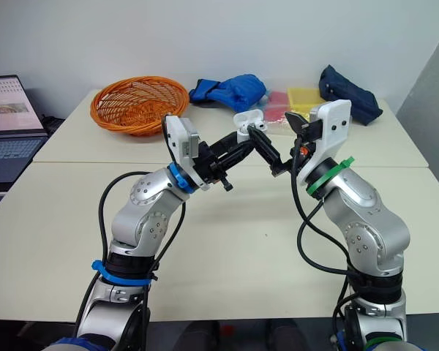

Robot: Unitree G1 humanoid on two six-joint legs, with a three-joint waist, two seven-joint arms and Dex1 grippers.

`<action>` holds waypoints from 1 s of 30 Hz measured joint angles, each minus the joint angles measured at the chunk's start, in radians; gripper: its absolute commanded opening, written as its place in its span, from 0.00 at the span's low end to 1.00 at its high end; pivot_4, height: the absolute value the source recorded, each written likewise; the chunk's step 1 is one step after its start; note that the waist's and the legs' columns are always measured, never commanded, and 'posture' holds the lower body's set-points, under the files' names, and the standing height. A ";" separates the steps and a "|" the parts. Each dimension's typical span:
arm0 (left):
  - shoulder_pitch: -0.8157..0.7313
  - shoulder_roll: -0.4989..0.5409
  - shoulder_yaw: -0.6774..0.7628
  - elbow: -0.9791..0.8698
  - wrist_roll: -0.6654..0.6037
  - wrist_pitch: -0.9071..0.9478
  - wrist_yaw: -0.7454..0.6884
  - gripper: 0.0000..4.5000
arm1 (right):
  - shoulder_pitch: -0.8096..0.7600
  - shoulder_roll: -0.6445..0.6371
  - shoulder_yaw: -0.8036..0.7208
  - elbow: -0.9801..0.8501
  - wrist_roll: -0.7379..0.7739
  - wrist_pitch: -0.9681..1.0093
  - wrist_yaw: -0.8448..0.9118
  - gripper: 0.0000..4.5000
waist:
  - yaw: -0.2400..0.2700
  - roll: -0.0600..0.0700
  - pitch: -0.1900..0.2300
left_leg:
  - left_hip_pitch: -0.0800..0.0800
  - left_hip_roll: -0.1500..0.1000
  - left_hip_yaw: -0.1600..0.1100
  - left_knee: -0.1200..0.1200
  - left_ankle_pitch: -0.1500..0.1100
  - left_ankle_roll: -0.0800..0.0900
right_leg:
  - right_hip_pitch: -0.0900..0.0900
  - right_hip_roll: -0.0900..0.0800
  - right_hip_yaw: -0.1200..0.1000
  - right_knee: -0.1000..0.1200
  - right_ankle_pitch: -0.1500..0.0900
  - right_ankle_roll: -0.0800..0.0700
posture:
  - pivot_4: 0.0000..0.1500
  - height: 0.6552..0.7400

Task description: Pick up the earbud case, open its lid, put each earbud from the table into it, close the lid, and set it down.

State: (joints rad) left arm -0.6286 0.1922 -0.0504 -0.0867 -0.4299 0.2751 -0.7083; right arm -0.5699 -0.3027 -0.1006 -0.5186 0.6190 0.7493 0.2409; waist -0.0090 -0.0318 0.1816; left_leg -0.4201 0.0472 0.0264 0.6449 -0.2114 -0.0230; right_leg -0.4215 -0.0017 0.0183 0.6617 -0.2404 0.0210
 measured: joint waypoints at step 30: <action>-0.055 0.130 -0.013 0.007 -0.209 0.233 -0.270 0.17 | -0.201 -0.424 0.009 0.478 0.174 0.131 0.528 0.01 | -0.008 0.001 0.001 | 0.000 0.000 0.000 -0.001 0.000 0.000 | 0.000 0.001 0.000 -0.001 0.000 -0.001 | 1.00 1.00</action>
State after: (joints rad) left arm -0.6840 0.3225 -0.0636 -0.0795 -0.6384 0.5077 -0.9779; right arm -0.7712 -0.7264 -0.0914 -0.0401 0.7933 0.8808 0.7693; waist -0.0171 -0.0310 0.1822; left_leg -0.4202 0.0473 0.0268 0.6442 -0.2115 -0.0227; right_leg -0.4220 -0.0012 0.0184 0.6606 -0.2409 0.0202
